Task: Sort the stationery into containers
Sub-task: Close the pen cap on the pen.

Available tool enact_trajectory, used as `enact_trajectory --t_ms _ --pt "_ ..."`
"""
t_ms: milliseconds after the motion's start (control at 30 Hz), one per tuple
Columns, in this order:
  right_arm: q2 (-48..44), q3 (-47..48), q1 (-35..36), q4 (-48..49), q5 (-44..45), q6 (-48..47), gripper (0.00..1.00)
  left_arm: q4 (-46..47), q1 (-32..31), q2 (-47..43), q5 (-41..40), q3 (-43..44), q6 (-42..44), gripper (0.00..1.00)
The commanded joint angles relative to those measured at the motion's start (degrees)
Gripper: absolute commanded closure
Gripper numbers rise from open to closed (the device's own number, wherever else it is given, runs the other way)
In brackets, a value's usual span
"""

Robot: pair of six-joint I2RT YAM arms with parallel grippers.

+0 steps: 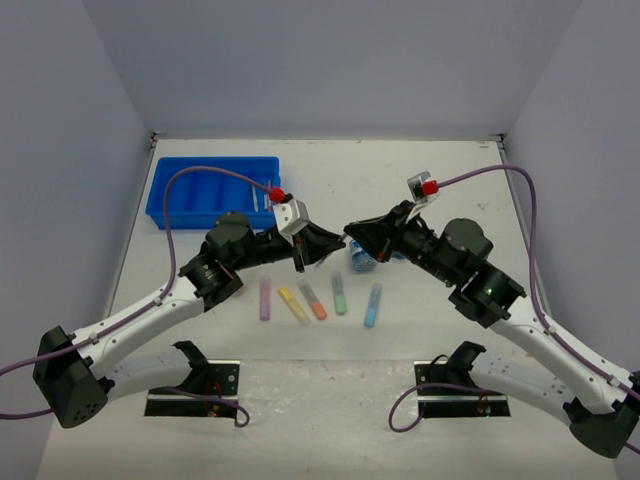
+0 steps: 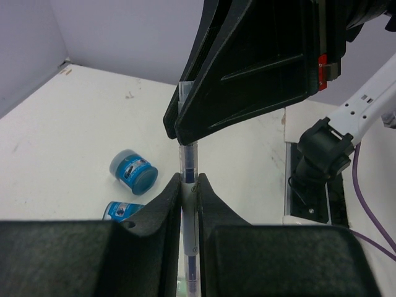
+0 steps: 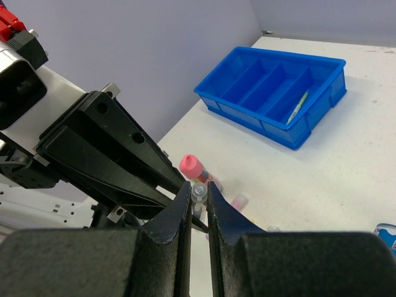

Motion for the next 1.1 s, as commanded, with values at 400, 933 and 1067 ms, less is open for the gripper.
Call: enact_trajectory --t_ms 400,933,1067 --pt "-0.3 0.2 -0.4 -5.8 7.1 -0.7 1.00 7.6 -0.3 0.2 9.4 1.2 -0.4 0.61" --pt "-3.3 3.1 -1.0 -9.0 6.9 -4.2 1.00 11.8 -0.3 -3.1 -1.1 -6.2 -4.5 0.00" --pt "-3.8 4.2 -1.3 -10.3 6.7 -5.1 1.00 8.1 -0.4 -5.0 -10.1 -6.1 -12.3 0.00"
